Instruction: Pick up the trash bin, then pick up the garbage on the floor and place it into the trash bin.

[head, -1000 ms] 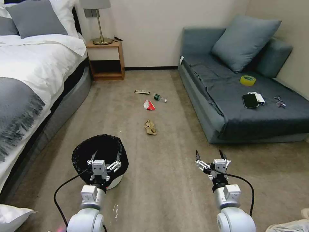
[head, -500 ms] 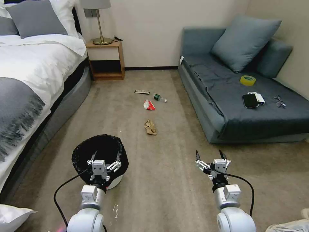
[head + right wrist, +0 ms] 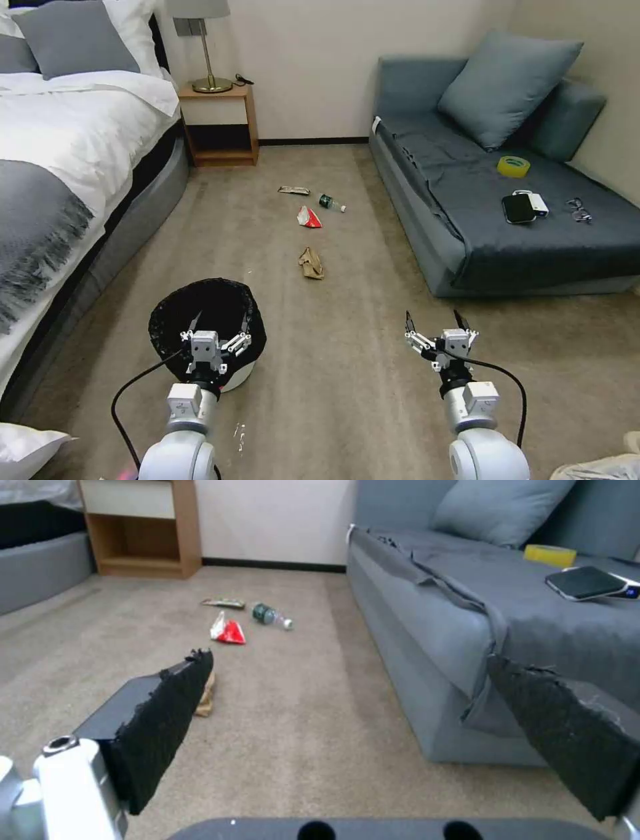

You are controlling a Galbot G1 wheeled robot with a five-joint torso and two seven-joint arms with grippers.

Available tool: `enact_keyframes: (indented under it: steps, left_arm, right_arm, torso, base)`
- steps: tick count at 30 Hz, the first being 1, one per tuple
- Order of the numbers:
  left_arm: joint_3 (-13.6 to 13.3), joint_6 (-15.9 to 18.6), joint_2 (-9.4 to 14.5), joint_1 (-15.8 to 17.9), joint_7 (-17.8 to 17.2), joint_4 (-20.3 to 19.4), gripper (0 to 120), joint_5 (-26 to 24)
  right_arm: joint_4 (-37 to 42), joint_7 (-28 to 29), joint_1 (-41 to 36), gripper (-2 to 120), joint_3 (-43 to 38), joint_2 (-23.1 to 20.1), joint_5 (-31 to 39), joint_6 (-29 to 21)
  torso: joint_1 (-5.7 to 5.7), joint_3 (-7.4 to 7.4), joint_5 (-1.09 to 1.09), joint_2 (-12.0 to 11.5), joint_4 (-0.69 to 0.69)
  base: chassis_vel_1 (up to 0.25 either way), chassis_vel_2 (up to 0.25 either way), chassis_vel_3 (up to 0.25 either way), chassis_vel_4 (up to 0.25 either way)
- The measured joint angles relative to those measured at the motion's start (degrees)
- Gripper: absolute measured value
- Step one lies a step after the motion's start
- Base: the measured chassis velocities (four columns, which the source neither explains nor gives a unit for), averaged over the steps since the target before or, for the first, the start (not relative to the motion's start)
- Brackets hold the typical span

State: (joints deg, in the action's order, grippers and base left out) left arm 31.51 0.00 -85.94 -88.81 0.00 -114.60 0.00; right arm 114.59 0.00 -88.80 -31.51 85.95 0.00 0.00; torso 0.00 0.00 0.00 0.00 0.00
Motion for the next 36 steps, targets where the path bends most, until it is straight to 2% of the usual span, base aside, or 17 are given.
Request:
enact_keyframes:
  steps: [7, 10, 15, 16, 20, 23, 24, 25, 27, 28, 30, 31, 33, 35, 36]
  left_arm:
    - [0.01, 0.13, -0.11, -0.05, -0.01, -0.18, 100, 0.07]
    - [0.06, 1.39, -0.77, -0.37, -0.53, -1.74, 100, 0.94]
    - [0.46, 9.78, -5.51, -2.38, -4.15, -12.93, 100, 6.98]
    - [0.46, 9.78, -5.51, -2.38, -4.15, -12.93, 100, 6.98]
    - [3.68, 11.75, -6.19, -2.20, -6.25, -12.83, 100, 5.60]
    - [4.56, 12.07, -6.19, -2.11, -6.65, -12.12, 100, 4.33]
    - [4.84, 12.45, -6.20, -1.94, -7.01, -11.86, 100, 3.26]
    - [5.14, 13.39, -6.19, -1.77, -8.18, -11.77, 100, 2.33]
    - [5.34, 14.17, -6.19, -1.53, -9.19, -11.76, 100, 1.55]
    - [5.71, 15.92, -6.20, -1.02, -10.94, -11.90, 100, -0.11]
    - [7.10, 20.22, -6.05, 0.35, -14.37, -12.50, 100, -3.22]
    - [7.10, 20.22, -6.05, 0.35, -14.37, -12.50, 100, -3.22]
    - [10.54, 28.26, -4.46, 3.85, -18.57, -12.37, 100, -8.88]
    - [12.78, 33.45, -3.22, 6.01, -21.03, -11.18, 100, -13.75]
    - [12.78, 33.45, -3.22, 6.01, -21.03, -11.18, 100, -13.75]
  right_arm:
    - [0.03, 0.00, -0.01, 100, 0.01, 0.01, 0.00, 0.00]
    - [1.22, 0.23, -0.24, 100, 0.22, 0.26, -0.26, -0.26]
    - [10.59, 2.42, -2.10, 100, 2.52, 2.45, -2.93, -2.82]
    - [10.59, 2.42, -2.10, 100, 2.52, 2.45, -2.93, -2.82]
    - [18.58, 4.31, -3.65, 100, 4.42, 4.35, -5.22, -5.07]
    - [21.92, 5.06, -4.24, 100, 5.06, 5.09, -5.91, -5.84]
    - [22.95, 5.74, -4.09, 100, 4.62, 5.39, -4.80, -6.41]
    - [24.26, 6.55, -3.98, 100, 4.02, 5.82, -3.66, -6.89]
    - [25.23, 7.12, -3.73, 100, 3.61, 6.00, -2.92, -7.06]
    - [25.97, 7.43, -3.68, 100, 3.44, 6.17, -2.26, -7.19]
    - [26.10, 7.68, -3.79, 100, 3.20, 6.18, -1.80, -7.34]
    - [26.10, 7.68, -3.79, 100, 3.20, 6.18, -1.80, -7.34]
    - [26.31, 7.72, -3.86, 100, 3.11, 6.16, -1.67, -7.28]
    - [25.88, 7.72, -3.35, 100, 3.24, 5.70, -1.47, -7.22]
    - [25.88, 7.72, -3.35, 100, 3.24, 5.70, -1.47, -7.22]
  torso:
    - [0.00, 0.00, 0.00, 0.00, 0.00]
    - [0.01, 0.01, -0.01, 0.00, 0.00]
    - [0.00, 0.00, 0.01, 0.00, 0.01]
    - [0.00, 0.00, 0.01, 0.00, 0.01]
    - [0.00, -0.01, 0.00, 0.00, 0.00]
    - [0.00, -0.01, -0.04, 0.01, -0.01]
    - [0.00, -0.01, -0.01, 0.00, 0.03]
    - [0.01, 0.00, 0.04, 0.00, -0.02]
    - [0.00, -0.01, 0.00, 0.00, -0.01]
    - [0.00, -0.01, -0.06, 0.01, -0.01]
    - [0.01, 0.00, 0.03, 0.00, 0.01]
    - [0.01, 0.00, 0.03, 0.00, 0.01]
    - [0.00, 0.00, 0.01, 0.00, 0.00]
    - [0.00, 0.00, -0.03, 0.00, -0.01]
    - [0.00, 0.00, -0.03, 0.00, -0.01]
  base:
    - [0.000, 0.000, 0.000, 0.000]
    - [0.000, 0.000, 0.000, 0.000]
    - [0.000, 0.000, 0.000, 0.000]
    - [0.000, 0.000, 0.000, 0.000]
    - [0.000, 0.000, 0.000, 0.000]
    - [0.000, 0.000, 0.000, 0.000]
    - [0.000, 0.000, 0.000, 0.000]
    - [0.000, 0.000, 0.000, 0.000]
    - [0.000, 0.000, 0.000, 0.000]
    - [0.000, 0.000, 0.000, 0.000]
    - [0.000, 0.000, 0.000, 0.000]
    - [0.000, 0.000, 0.000, 0.000]
    - [0.000, 0.000, 0.000, 0.000]
    - [0.000, 0.000, 0.000, 0.000]
    - [0.000, 0.000, 0.000, 0.000]
